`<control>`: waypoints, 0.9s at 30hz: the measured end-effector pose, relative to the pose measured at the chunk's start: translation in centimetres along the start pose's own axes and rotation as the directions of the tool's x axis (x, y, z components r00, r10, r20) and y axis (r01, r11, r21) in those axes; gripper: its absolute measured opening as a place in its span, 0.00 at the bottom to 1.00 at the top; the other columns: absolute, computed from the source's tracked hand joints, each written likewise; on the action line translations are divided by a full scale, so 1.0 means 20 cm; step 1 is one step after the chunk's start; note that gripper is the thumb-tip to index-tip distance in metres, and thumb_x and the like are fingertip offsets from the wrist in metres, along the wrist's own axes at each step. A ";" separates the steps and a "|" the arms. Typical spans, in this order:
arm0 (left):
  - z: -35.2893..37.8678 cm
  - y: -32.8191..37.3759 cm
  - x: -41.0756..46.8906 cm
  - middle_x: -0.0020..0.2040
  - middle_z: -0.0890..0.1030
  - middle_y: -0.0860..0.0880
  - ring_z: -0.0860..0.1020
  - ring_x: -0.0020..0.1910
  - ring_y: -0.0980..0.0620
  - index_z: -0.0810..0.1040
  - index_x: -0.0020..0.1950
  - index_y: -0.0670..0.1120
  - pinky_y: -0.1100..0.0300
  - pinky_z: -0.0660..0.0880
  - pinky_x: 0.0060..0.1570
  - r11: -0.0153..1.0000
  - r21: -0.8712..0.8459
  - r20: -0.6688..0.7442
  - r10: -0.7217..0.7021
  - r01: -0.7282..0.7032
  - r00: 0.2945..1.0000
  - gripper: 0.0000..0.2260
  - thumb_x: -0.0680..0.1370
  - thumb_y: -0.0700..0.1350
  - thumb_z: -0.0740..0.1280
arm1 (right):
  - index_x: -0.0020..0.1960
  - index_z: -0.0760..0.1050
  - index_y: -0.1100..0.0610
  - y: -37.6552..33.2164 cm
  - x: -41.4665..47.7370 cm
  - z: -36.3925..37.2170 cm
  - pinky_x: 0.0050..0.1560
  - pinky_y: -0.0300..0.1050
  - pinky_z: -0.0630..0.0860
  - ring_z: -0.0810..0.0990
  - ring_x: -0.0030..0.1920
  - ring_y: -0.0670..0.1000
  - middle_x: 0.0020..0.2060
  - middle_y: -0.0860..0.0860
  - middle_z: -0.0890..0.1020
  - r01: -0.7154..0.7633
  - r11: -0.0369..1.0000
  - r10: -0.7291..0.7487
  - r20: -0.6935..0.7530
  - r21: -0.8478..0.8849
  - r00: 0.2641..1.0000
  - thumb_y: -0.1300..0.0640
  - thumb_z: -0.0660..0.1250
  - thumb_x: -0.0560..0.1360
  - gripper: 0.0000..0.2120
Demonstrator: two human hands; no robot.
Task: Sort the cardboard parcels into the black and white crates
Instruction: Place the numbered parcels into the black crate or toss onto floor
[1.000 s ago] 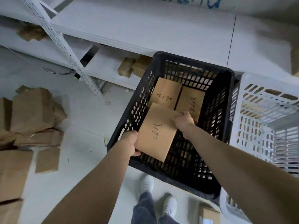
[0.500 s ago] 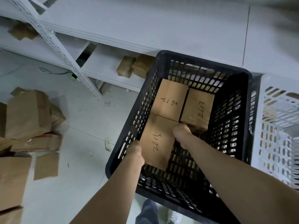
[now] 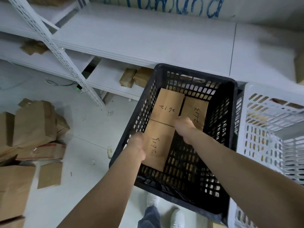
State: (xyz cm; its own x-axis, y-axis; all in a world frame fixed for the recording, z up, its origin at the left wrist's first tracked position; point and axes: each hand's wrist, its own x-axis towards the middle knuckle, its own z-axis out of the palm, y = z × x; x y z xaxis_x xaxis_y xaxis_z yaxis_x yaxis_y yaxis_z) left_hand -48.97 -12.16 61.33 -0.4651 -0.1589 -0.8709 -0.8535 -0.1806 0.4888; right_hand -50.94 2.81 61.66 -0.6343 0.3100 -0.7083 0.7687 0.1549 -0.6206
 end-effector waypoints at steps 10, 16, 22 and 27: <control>0.35 0.25 -0.67 0.57 0.80 0.47 0.77 0.58 0.46 0.77 0.54 0.48 0.47 0.70 0.65 0.807 0.018 0.330 0.552 -0.590 0.766 0.11 0.77 0.52 0.65 | 0.65 0.74 0.55 -0.10 -0.59 -0.48 0.51 0.38 0.70 0.76 0.51 0.45 0.51 0.45 0.79 0.491 0.847 -0.458 -0.187 0.205 0.869 0.42 0.61 0.78 0.22; 0.59 0.16 -1.20 0.50 0.81 0.50 0.80 0.55 0.51 0.76 0.49 0.48 0.51 0.73 0.61 0.611 -0.110 0.713 0.598 -0.784 0.366 0.09 0.77 0.53 0.65 | 0.46 0.77 0.44 0.02 -1.10 -0.81 0.49 0.32 0.70 0.78 0.46 0.32 0.40 0.33 0.81 0.683 0.701 -0.558 -0.439 0.205 0.704 0.41 0.58 0.78 0.11; 0.58 -0.05 -1.55 0.49 0.83 0.53 0.80 0.55 0.56 0.78 0.55 0.49 0.58 0.73 0.59 0.524 -0.286 0.904 0.424 -0.802 -0.045 0.21 0.73 0.63 0.64 | 0.53 0.74 0.40 0.29 -1.53 -0.90 0.55 0.36 0.70 0.77 0.55 0.35 0.50 0.34 0.80 0.769 0.610 -0.426 -0.738 0.193 0.523 0.33 0.58 0.71 0.17; 0.53 -0.40 -1.78 0.51 0.81 0.51 0.80 0.57 0.51 0.78 0.53 0.49 0.52 0.72 0.64 0.612 -0.277 0.961 0.167 -0.741 -0.221 0.29 0.62 0.69 0.66 | 0.56 0.75 0.45 0.68 -1.89 -0.87 0.48 0.31 0.72 0.78 0.51 0.34 0.50 0.37 0.81 0.734 0.663 -0.212 -0.902 0.150 0.375 0.35 0.59 0.71 0.21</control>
State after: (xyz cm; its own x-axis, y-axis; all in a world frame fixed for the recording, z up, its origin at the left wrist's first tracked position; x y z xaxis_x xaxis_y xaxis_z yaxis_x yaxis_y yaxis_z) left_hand -28.10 5.17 87.82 -0.2658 0.9376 0.2243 -0.1130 -0.2614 0.9586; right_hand -15.07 9.47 85.95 -0.3262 0.9301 0.1690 0.0319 0.1896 -0.9813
